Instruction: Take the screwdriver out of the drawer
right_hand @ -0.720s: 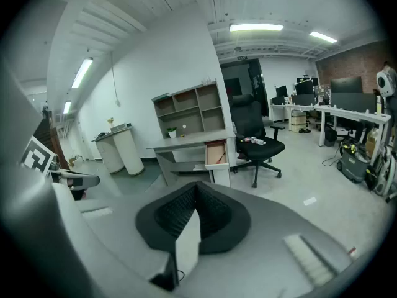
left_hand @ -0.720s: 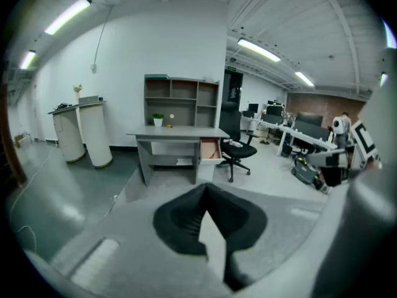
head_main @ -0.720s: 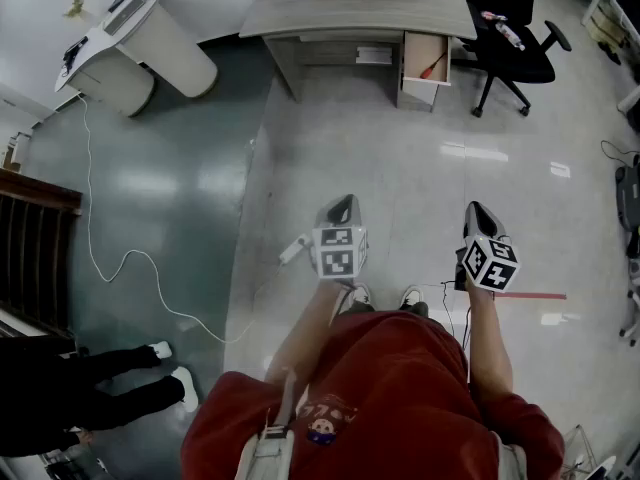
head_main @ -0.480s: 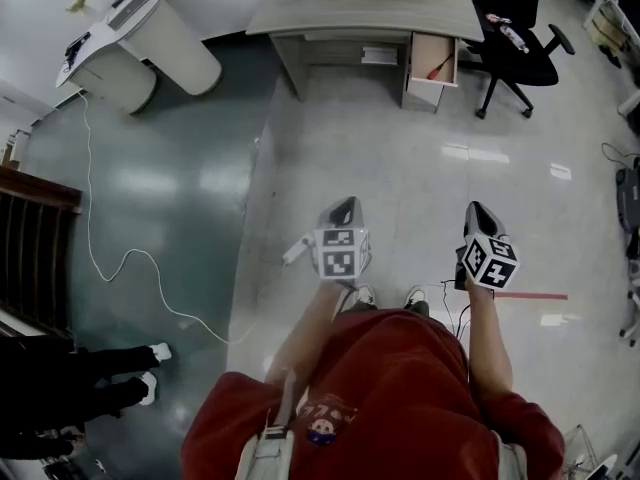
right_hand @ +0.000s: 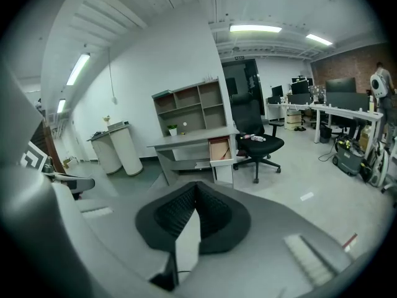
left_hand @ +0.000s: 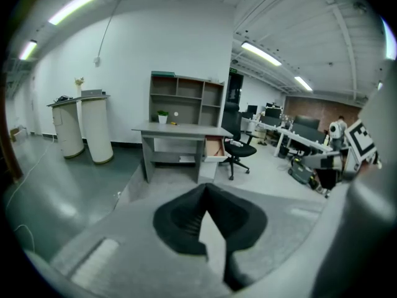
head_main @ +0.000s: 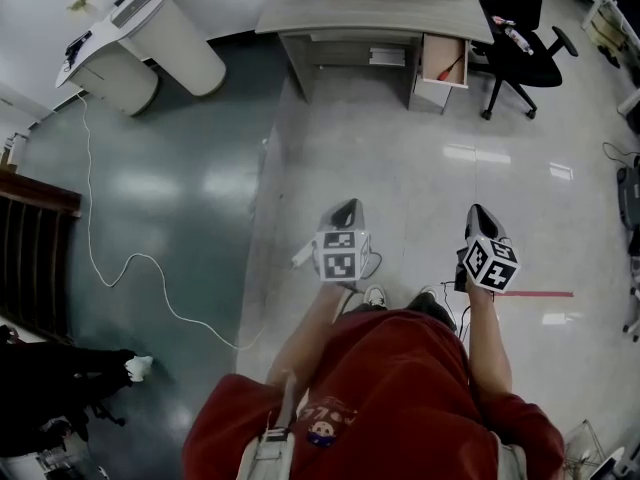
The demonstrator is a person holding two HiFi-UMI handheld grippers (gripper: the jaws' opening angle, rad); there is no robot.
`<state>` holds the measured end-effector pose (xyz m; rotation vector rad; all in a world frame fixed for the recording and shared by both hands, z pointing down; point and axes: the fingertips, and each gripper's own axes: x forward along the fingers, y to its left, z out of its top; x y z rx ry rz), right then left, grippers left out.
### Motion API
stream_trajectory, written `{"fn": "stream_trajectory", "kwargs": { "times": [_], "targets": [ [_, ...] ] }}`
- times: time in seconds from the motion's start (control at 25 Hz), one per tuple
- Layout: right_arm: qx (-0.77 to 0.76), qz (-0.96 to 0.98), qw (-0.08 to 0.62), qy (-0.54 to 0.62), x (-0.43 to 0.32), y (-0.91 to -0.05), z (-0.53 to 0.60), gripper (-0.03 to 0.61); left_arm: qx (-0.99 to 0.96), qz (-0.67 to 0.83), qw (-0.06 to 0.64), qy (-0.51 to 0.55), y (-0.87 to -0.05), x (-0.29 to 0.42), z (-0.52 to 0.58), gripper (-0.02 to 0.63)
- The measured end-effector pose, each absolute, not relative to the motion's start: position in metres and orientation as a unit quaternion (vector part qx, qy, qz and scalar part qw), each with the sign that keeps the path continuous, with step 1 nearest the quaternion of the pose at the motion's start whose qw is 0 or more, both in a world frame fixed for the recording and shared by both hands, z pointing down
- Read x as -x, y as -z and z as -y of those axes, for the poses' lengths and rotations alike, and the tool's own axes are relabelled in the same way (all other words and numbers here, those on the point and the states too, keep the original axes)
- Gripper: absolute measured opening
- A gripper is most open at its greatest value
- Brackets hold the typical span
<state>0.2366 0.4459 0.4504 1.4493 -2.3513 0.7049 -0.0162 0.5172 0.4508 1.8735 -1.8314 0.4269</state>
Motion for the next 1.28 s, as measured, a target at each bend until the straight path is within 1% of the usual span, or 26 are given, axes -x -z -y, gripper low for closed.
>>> {"fn": "stream_trajectory", "kwargs": {
  "times": [0.24, 0.48, 0.8, 1.04, 1.12, 1.16, 1.28],
  "targets": [
    [-0.504, 0.814, 0.147, -0.247, -0.208, -0.459, -0.465, 0.0, -0.687, 0.665, 0.242, -0.167, -0.463, 0.043, -0.535, -0.002],
    [-0.501, 0.814, 0.157, -0.25, -0.201, -0.464, -0.466, 0.0, -0.691, 0.658, 0.243, -0.174, -0.466, 0.046, -0.536, -0.002],
    [-0.497, 0.815, 0.156, -0.255, -0.184, -0.476, -0.448, 0.002, -0.688, 0.661, 0.243, -0.176, -0.47, 0.06, -0.525, -0.002],
    [-0.499, 0.815, 0.155, -0.251, -0.176, -0.48, -0.42, 0.003, -0.69, 0.658, 0.24, -0.183, -0.472, 0.063, -0.495, -0.002],
    [-0.503, 0.814, 0.152, -0.249, -0.174, -0.481, -0.408, 0.026, -0.691, 0.656, 0.241, -0.185, -0.473, 0.063, -0.482, -0.002],
    [-0.504, 0.813, 0.151, -0.25, -0.173, -0.482, -0.402, 0.062, -0.692, 0.655, 0.241, -0.185, -0.474, 0.064, -0.476, -0.002],
    [-0.508, 0.808, 0.157, -0.254, -0.168, -0.487, -0.379, 0.132, -0.691, 0.653, 0.247, -0.188, -0.478, 0.068, -0.454, -0.002]
  ]
}}
